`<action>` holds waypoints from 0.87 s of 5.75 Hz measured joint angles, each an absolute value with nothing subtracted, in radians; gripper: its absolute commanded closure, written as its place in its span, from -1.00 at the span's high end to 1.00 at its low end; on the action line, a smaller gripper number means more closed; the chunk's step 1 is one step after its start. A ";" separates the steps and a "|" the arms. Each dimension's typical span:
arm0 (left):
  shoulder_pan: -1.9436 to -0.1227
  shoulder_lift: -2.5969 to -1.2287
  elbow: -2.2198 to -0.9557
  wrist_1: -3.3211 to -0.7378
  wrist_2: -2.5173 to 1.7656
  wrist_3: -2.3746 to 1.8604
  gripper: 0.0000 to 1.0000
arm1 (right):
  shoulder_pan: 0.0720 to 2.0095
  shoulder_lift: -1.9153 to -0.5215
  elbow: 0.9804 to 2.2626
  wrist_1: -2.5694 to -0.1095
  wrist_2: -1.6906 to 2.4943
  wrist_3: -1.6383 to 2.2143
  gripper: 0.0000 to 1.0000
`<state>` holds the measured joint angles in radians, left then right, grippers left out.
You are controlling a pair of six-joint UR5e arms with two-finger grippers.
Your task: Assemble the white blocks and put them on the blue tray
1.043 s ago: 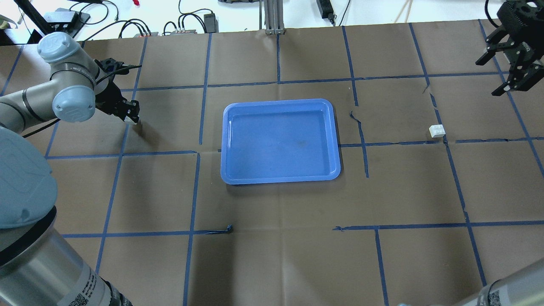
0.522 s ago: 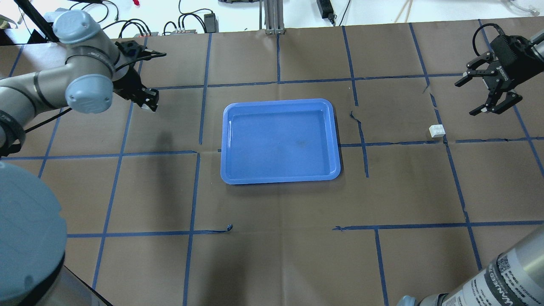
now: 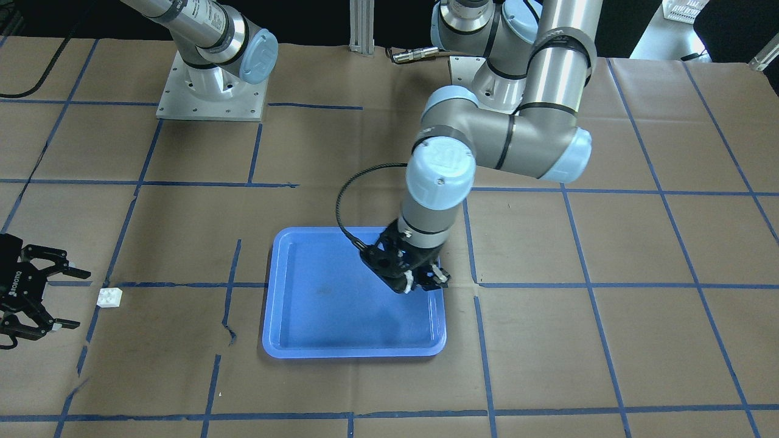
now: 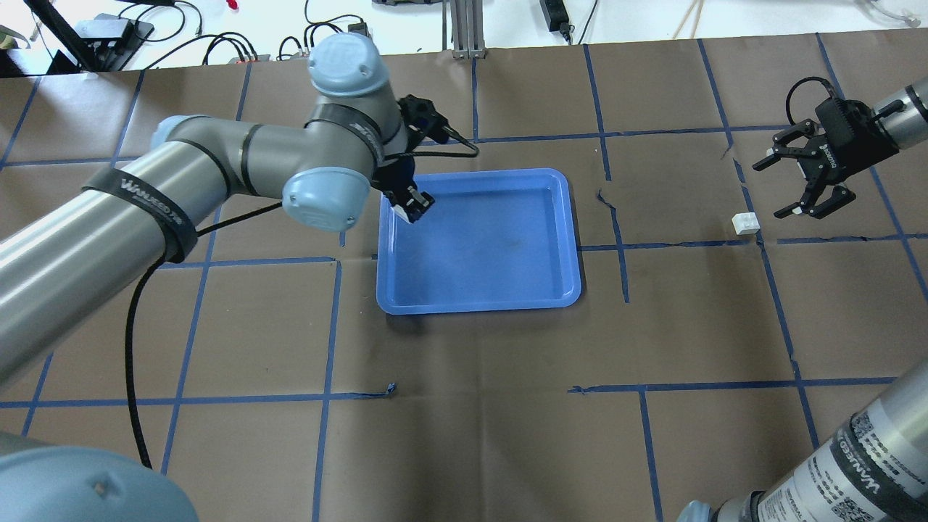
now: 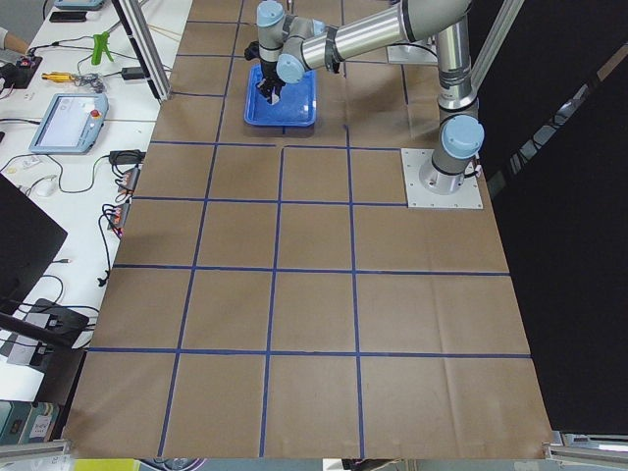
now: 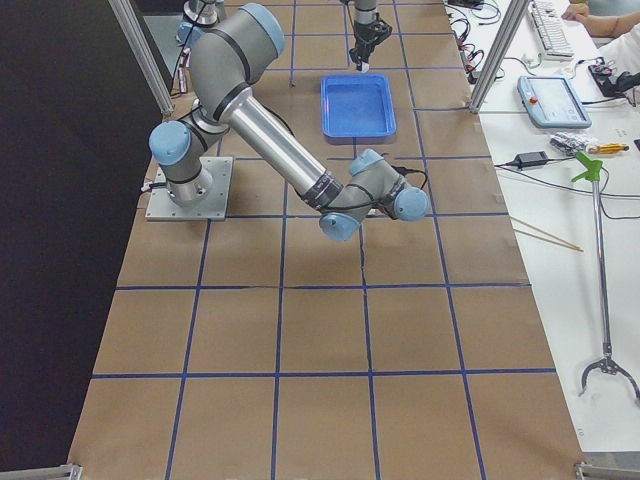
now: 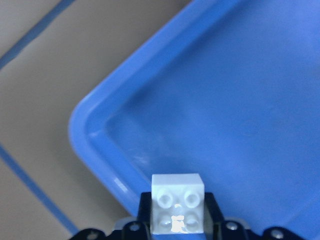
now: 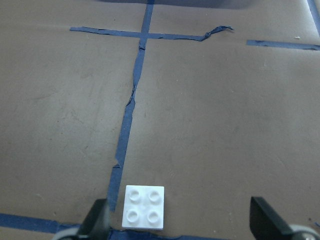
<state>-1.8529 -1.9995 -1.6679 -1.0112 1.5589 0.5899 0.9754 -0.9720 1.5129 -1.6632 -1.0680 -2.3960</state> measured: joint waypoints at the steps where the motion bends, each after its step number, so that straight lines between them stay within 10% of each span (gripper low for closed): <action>1: -1.911 -2.010 -1.679 -1.010 1.563 0.729 -0.40 | 0.973 -0.959 1.539 -1.694 -1.061 -2.395 0.99; 5: -1.939 -2.084 -1.687 -0.930 1.564 1.165 -0.39 | 0.946 -0.953 1.605 -1.716 -1.072 -2.406 0.99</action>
<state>-1.9387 -2.0843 -1.6865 -0.9296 1.5642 1.1647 0.9460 -0.9529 1.6048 -1.7162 -1.0719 -2.4062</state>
